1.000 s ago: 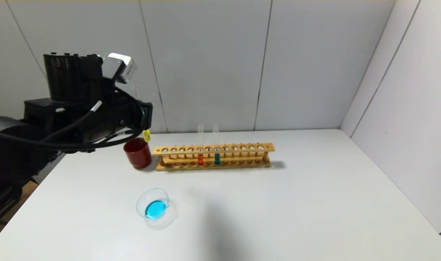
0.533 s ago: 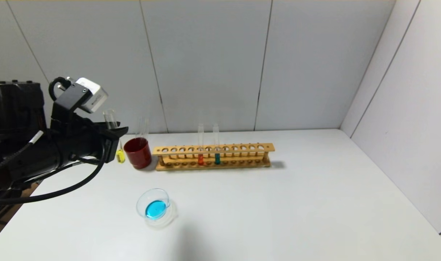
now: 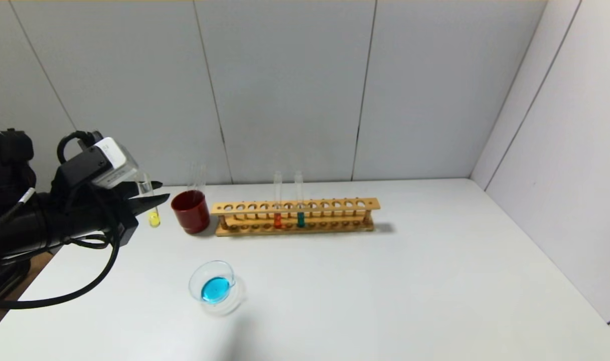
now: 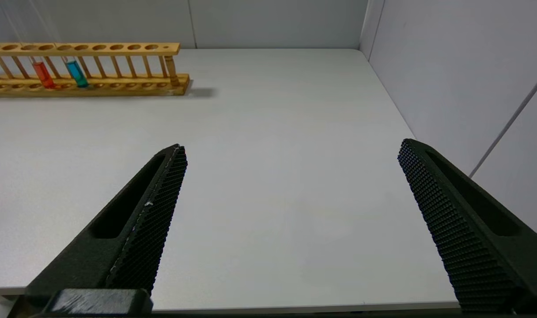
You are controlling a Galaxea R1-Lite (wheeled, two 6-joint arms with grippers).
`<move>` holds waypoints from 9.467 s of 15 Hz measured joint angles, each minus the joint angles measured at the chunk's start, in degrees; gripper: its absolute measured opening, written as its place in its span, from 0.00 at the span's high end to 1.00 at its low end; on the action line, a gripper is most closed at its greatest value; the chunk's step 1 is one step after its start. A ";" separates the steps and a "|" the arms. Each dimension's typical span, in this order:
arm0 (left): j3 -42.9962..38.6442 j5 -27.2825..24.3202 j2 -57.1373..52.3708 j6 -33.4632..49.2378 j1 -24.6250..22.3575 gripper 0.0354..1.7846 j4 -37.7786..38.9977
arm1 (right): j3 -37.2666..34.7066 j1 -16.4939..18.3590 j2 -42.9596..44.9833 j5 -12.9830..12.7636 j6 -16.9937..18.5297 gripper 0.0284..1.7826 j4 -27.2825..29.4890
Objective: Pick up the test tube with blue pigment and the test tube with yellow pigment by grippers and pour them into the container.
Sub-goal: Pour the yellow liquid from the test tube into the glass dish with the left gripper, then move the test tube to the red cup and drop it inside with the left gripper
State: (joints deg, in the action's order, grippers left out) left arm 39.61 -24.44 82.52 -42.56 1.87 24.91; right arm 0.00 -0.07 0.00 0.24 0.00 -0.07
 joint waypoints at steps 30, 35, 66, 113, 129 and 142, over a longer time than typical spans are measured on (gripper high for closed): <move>1.57 7.33 11.22 -49.88 0.83 0.83 -8.09 | 0.00 0.00 0.00 -0.02 0.00 0.02 0.00; 4.11 9.42 13.73 -55.30 2.05 0.83 -8.59 | 0.00 0.00 0.00 -0.02 0.00 0.02 0.00; 6.94 14.52 23.45 -73.90 4.17 0.83 -4.12 | 0.00 0.02 0.00 0.00 0.00 0.02 0.00; 7.33 25.30 24.04 -89.27 10.84 0.83 -4.05 | 0.00 0.00 0.00 0.00 0.00 0.02 0.00; 5.16 27.97 19.30 -95.62 12.11 0.83 -0.52 | 0.00 0.02 0.00 0.00 0.00 0.02 0.00; 18.36 38.85 13.09 -19.61 18.49 0.83 -21.14 | 0.00 0.00 0.00 -0.02 0.00 0.02 0.00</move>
State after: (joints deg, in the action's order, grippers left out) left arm 57.97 14.41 95.61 -62.17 20.36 3.77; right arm 0.00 -0.07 0.00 0.22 0.00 -0.07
